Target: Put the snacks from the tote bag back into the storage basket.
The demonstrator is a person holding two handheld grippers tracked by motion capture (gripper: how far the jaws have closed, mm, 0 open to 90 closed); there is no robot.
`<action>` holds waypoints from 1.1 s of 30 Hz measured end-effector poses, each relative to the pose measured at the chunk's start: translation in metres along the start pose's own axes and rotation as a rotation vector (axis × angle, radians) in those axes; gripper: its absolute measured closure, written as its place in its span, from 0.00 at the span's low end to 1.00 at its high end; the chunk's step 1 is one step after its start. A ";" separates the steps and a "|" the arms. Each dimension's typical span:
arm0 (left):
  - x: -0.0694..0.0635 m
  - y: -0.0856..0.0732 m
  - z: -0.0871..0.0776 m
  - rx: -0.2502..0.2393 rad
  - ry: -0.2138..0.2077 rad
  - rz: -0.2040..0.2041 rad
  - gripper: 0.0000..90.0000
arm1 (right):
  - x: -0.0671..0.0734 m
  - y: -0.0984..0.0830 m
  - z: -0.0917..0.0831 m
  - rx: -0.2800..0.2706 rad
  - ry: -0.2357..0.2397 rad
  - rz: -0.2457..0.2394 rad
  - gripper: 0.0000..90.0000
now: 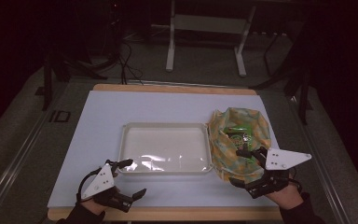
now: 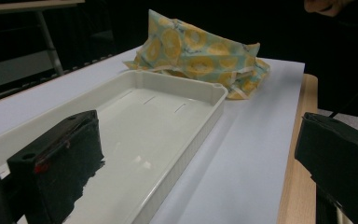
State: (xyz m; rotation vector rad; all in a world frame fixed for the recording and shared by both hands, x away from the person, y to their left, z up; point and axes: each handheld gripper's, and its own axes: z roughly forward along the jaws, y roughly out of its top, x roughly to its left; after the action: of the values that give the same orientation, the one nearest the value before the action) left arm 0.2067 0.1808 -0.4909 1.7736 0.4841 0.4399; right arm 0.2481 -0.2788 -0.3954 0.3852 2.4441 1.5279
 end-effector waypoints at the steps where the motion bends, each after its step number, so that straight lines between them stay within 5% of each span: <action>1: 0.000 0.000 0.000 0.000 0.000 0.000 0.01 | -0.001 0.002 -0.001 0.002 -0.001 -0.002 0.16; 16: 0.000 0.000 0.000 0.000 0.002 -0.004 0.01 | -0.018 0.017 -0.010 -0.028 -0.048 -0.015 0.18; 33: 0.000 0.000 0.000 -0.002 0.003 -0.003 0.01 | -0.056 0.009 -0.019 -0.038 -0.199 0.044 0.18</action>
State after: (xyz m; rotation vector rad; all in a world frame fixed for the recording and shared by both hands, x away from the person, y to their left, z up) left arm 0.2068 0.1809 -0.4908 1.7700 0.4876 0.4413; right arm 0.2948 -0.3106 -0.3762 0.5592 2.2654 1.4743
